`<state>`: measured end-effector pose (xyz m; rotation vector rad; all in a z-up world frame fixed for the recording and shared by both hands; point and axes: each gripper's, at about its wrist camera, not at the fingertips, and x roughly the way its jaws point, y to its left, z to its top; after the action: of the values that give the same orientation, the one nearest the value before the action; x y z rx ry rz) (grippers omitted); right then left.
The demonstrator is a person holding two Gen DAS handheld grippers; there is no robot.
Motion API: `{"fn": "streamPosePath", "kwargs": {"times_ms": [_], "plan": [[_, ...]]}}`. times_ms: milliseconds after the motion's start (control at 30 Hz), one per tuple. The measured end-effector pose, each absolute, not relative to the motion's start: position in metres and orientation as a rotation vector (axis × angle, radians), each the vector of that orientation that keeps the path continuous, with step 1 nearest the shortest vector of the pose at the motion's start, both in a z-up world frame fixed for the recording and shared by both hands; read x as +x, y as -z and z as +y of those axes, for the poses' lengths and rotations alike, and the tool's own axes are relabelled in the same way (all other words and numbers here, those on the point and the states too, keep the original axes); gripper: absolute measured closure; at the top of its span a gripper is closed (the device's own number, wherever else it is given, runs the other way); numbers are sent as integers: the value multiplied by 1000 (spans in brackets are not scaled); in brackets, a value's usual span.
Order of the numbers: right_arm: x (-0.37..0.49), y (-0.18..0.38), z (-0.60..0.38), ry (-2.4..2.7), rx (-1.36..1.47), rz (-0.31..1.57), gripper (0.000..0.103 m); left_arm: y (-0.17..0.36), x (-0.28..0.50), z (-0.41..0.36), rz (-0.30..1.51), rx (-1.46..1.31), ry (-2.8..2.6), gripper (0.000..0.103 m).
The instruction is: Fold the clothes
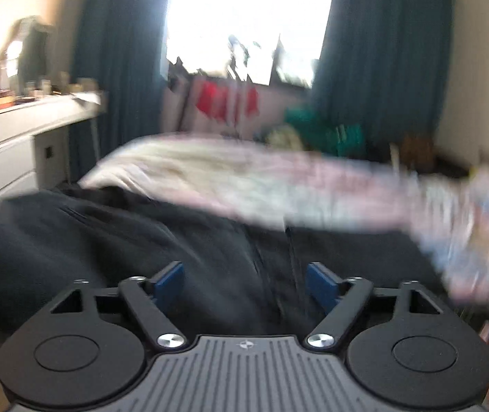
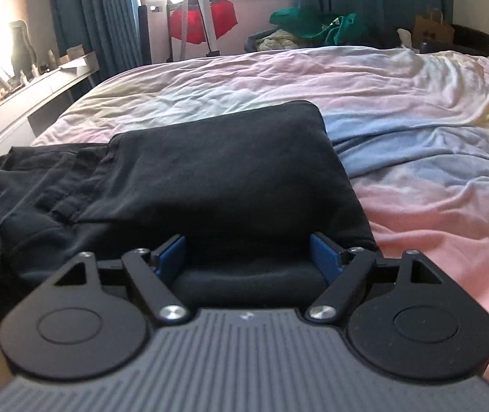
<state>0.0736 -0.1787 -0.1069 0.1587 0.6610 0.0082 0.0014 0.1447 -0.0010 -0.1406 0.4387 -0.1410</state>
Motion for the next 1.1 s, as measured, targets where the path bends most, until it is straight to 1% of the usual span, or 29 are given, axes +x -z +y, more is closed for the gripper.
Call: {"fn": "streamPosePath", "kwargs": {"times_ms": [67,133,167,233,333,567,667,700,800,867,900,933,1000,1033,1100], "plan": [[66,104,-180,-1,156,668,23,-20,-16,174,394,-242,112,5],[64,101,-180,8,150,677,23,-30,-26,207,406,-388,99,5],[65,100,-179,12,148,681,23,-29,-31,226,423,-507,120,4],[67,97,-178,16,145,689,23,-13,-37,264,465,-776,154,4],[64,93,-174,-27,145,688,23,17,-41,301,512,-1031,113,4],[58,84,-160,-65,101,664,23,65,-13,344,617,-1295,-73,5],[61,85,-163,-46,128,666,22,75,-4,367,580,-1346,-179,7],[62,86,-161,-56,131,666,22,78,-2,373,551,-1365,-224,11],[67,90,-141,-149,96,668,22,77,10,389,481,-1346,-290,12],[70,93,-127,-211,73,669,22,84,20,399,467,-1367,-304,12],[72,94,-120,-243,61,669,23,89,25,405,465,-1379,-316,20],[73,96,-114,-274,50,669,21,95,27,410,467,-1385,-330,23],[77,105,-101,-279,-2,692,21,103,30,420,458,-1382,-331,36],[79,110,-96,-272,-25,701,20,103,31,423,459,-1371,-328,39],[82,110,-96,-271,-14,707,20,99,33,425,463,-1327,-340,54]]}}
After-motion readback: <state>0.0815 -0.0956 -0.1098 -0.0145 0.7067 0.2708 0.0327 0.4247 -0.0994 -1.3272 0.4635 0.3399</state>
